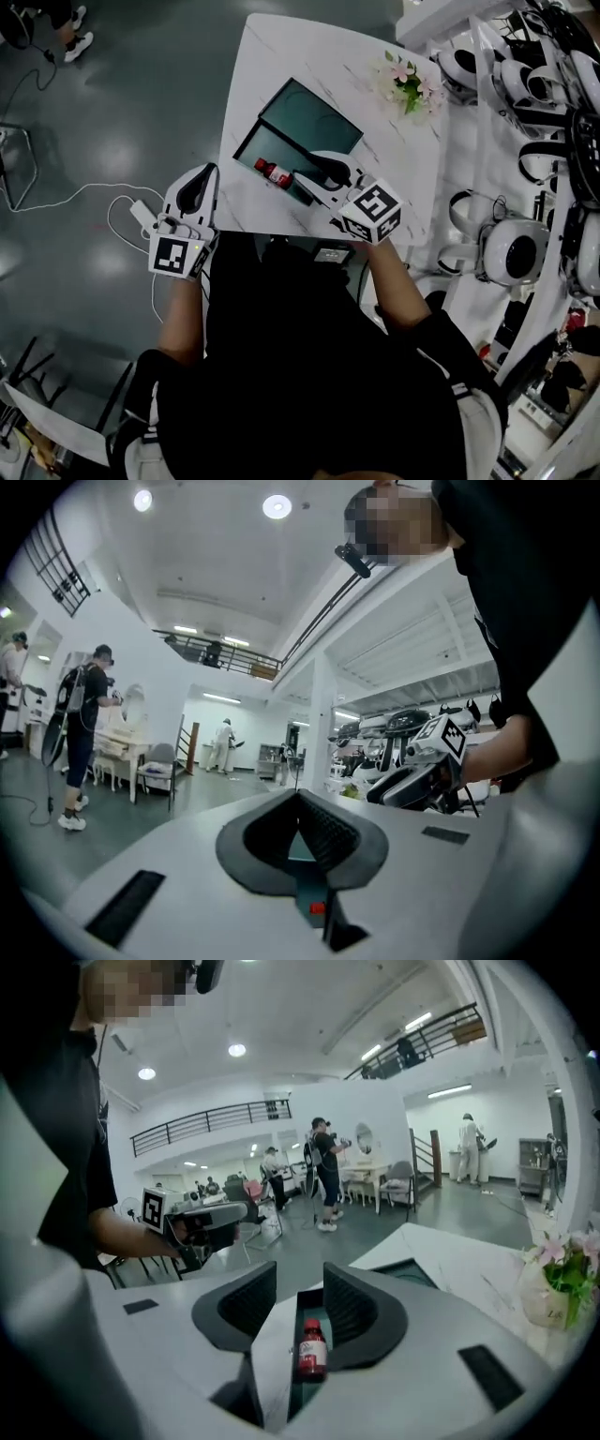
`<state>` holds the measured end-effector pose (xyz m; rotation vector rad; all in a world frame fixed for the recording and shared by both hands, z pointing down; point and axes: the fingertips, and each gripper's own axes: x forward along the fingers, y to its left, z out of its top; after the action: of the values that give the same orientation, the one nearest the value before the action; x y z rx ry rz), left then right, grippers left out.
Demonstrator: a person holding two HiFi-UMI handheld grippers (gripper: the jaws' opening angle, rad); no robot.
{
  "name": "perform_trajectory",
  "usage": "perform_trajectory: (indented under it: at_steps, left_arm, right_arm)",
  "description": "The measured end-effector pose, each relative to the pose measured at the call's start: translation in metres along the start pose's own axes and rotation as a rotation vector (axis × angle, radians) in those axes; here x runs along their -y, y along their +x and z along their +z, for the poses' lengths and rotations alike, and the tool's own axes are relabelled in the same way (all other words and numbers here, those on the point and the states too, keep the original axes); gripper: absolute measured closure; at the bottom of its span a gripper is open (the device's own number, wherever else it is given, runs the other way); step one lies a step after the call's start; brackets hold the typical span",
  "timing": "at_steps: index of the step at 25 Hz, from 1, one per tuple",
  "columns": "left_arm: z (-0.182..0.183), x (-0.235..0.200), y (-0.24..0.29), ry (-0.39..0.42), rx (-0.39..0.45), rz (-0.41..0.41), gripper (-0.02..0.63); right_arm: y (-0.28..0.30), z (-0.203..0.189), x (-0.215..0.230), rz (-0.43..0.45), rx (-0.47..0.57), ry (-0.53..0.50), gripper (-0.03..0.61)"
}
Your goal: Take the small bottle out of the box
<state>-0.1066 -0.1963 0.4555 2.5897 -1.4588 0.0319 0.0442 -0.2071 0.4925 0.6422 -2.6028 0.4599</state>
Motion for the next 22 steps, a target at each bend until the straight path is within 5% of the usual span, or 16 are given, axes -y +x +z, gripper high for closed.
perform_trajectory:
  at_steps: [12,22]
  left_arm:
    - [-0.064,-0.03,0.027,-0.136,-0.062,-0.153,0.6]
    - [-0.094,-0.046,0.029,-0.221,-0.109,-0.186,0.599]
  right_arm:
    - [0.073,-0.105,0.016,0.004,-0.571,0.025,0.379]
    - [0.093,-0.158,0.018,0.035,-0.785,0.068,0.348]
